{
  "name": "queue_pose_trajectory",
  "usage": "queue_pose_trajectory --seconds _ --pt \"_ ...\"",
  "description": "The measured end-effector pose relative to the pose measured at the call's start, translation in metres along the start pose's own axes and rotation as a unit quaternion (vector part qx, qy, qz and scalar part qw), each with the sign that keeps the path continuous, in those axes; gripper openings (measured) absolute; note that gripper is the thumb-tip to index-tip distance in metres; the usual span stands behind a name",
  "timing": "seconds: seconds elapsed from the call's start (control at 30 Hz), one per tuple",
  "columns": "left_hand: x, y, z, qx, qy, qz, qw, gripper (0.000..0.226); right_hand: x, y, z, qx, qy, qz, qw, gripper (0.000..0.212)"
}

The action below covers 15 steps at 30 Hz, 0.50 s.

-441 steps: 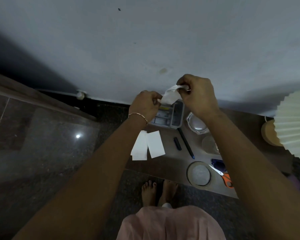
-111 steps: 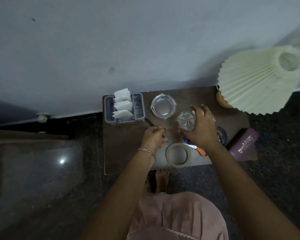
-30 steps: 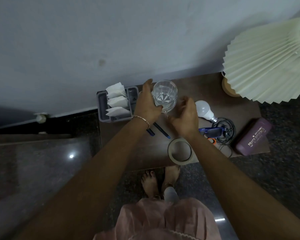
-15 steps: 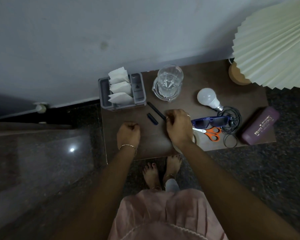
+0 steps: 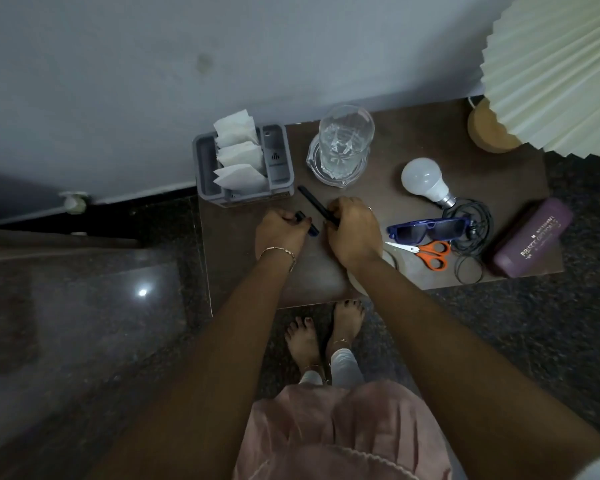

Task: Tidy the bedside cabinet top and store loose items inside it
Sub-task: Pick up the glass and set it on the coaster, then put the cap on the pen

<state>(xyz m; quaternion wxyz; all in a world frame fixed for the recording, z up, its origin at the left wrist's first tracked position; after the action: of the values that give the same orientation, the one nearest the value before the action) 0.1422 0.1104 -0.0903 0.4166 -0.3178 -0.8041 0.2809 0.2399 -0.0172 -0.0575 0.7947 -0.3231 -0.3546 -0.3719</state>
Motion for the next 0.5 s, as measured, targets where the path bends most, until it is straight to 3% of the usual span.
queue_pose_trajectory --seconds 0.17,0.33,0.5 --pt "0.000 -0.003 -0.008 -0.038 0.080 -0.036 0.995 0.024 0.004 -0.001 0.002 0.022 -0.010 -0.006 1.000 0.025" --pt "0.002 -0.012 -0.004 -0.053 0.124 -0.016 0.991 0.019 0.013 -0.016 0.000 0.037 0.005 -0.017 0.999 0.020" --pt "0.010 -0.033 0.009 -0.084 0.070 0.030 0.994 0.010 0.029 -0.051 -0.011 -0.017 0.070 -0.057 0.996 0.015"
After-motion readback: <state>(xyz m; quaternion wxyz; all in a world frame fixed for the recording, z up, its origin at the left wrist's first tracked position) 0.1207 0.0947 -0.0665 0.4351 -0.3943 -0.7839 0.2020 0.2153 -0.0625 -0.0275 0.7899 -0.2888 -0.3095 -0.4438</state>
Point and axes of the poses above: each hand's wrist, its own y-axis towards the middle knuckle, its own x-axis out of the back of the hand, z = x × y, the point moved 8 cm from there along y, towards the middle knuckle, and after that the axes turned 6 degrees about x, right-handed, at the moved point
